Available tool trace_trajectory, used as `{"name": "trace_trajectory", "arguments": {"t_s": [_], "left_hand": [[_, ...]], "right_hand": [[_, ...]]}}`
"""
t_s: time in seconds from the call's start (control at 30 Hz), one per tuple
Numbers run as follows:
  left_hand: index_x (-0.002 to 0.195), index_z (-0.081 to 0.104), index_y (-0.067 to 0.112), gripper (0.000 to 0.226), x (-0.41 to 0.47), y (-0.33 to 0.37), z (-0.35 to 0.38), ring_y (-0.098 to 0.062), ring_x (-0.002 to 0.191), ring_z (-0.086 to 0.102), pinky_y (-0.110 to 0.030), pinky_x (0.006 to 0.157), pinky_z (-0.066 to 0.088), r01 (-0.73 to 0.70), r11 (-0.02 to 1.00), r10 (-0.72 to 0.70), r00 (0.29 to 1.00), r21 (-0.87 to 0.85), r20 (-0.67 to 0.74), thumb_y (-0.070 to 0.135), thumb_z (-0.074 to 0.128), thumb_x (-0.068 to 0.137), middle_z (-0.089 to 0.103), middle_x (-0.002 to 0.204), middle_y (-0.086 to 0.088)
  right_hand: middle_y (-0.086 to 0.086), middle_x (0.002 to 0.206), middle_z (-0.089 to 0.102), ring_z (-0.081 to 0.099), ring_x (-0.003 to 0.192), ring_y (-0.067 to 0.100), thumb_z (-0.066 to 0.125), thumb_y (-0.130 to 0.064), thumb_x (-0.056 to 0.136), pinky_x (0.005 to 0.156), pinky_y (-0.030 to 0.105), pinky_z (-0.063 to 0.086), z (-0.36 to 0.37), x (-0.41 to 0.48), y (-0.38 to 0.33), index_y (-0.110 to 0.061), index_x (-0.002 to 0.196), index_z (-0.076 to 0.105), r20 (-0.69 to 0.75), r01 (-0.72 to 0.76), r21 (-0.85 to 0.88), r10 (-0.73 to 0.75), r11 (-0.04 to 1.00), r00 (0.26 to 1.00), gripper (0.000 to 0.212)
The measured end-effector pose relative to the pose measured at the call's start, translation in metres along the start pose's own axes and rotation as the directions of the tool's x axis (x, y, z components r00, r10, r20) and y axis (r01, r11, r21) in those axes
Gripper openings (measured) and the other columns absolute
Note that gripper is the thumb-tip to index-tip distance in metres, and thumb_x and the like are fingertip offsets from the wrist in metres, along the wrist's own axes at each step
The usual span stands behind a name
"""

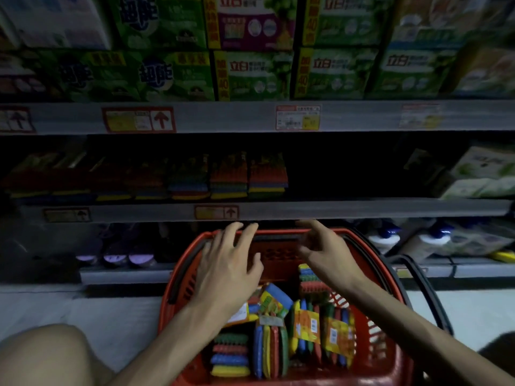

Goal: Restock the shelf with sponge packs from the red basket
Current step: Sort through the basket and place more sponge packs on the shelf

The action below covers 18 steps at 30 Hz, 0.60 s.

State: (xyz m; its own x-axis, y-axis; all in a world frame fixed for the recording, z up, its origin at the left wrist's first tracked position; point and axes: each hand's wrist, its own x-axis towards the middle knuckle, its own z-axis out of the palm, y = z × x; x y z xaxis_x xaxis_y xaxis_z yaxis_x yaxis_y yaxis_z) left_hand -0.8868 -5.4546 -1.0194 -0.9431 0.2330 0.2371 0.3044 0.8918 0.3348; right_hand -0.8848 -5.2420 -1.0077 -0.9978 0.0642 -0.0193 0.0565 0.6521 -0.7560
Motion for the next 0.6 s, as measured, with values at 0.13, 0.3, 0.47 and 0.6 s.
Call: {"name": "trace_trajectory", "arguments": {"t_s": [0.13,0.3,0.47,0.6], "left_hand": [[0.145,0.054,0.025,0.052,-0.026,-0.001,-0.012,-0.02,0.119,0.059,-0.038,0.097,0.051,-0.005,0.991,0.011,0.999,-0.135,0.037,0.036,0.062,0.095,0.056,0.136,0.006],[0.138,0.057,0.034,0.049,-0.058,-0.018,-0.005,-0.015,0.115,0.062,-0.035,0.095,0.052,0.086,0.964,-0.045,0.986,-0.253,0.163,0.04,0.061,0.089,0.062,0.127,0.012],[0.144,0.053,0.03,0.058,-0.079,-0.04,0.024,-0.021,0.114,0.061,-0.032,0.092,0.049,0.113,0.982,-0.046,0.922,-0.153,0.384,0.029,0.071,0.089,0.061,0.124,0.004],[0.15,0.048,0.031,0.073,-0.082,-0.06,0.041,-0.024,0.122,0.056,-0.038,0.099,0.047,-0.04,0.998,0.019,0.909,0.042,0.416,0.033,0.077,0.083,0.056,0.134,0.004]], "right_hand": [[-0.006,0.111,0.067,0.064,0.09,0.012,0.065,-0.013,0.093,0.078,0.037,0.055,-0.018,-0.031,0.007,-0.025,0.138,0.057,0.038,0.057,-0.093,-0.054,0.994,0.998,0.048],[-0.009,0.101,0.07,0.067,0.089,0.013,0.069,-0.019,0.09,0.075,0.031,0.051,-0.001,-0.072,0.031,-0.027,0.125,0.066,0.198,0.092,-0.201,-0.052,0.975,0.979,0.036],[-0.001,0.121,0.058,0.064,0.111,0.026,0.065,-0.033,0.09,0.086,0.037,0.052,0.037,-0.096,0.051,-0.027,0.138,0.057,0.399,0.149,-0.381,0.017,0.912,0.917,0.049],[0.005,0.14,0.048,0.054,0.127,0.03,0.06,-0.028,0.095,0.088,0.038,0.048,0.057,-0.095,0.051,-0.025,0.149,0.045,0.481,0.248,-0.475,0.012,0.844,0.877,0.056]]}}
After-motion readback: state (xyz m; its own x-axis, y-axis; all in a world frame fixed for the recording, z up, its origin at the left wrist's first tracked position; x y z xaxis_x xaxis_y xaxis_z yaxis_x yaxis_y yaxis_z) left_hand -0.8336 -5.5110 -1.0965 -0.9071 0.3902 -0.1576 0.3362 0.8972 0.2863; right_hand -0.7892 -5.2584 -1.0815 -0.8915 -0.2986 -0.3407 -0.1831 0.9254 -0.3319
